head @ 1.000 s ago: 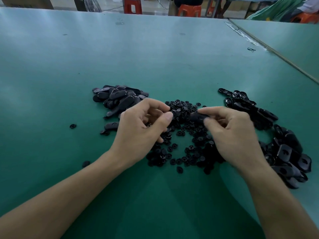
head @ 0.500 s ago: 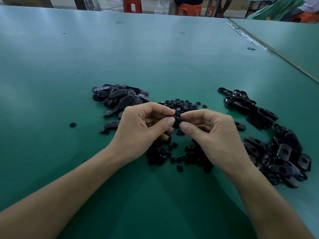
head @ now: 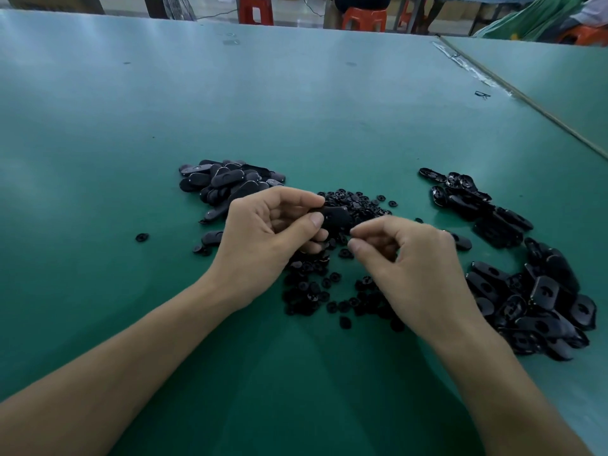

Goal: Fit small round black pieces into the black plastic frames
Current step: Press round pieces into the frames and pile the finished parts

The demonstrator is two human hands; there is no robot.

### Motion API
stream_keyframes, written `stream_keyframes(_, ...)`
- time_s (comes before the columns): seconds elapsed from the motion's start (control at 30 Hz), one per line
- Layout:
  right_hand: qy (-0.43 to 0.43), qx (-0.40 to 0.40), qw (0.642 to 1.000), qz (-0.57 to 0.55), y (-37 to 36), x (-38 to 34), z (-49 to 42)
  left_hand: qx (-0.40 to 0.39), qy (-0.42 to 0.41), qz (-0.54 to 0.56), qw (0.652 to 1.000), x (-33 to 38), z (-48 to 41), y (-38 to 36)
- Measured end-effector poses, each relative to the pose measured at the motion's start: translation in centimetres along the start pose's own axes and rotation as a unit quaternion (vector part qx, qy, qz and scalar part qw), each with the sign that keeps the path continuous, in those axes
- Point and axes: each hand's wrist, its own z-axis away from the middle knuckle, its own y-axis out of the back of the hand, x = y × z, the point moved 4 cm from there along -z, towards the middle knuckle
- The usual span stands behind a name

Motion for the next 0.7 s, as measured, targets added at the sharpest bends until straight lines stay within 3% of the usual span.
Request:
stream_keyframes(0.13,0.008,-0.073,0.992,0.103,-0.7,0.1,0.2,0.011,-0.002,0.009,1.0,-0.1,-0.1,0.3)
stream_keyframes(0.4,0.026,-0.07,0.982,0.176,-1.6,-0.9,0.1,0.018,0.005,0.006,1.0,-0.3,-0.3,0.4)
stream_keyframes(0.7,0.031,0.02,0.999,0.016,-0.9,-1.2,-0.1,0.002,0.01,-0.077,0.997,-0.5,-0.1,0.2)
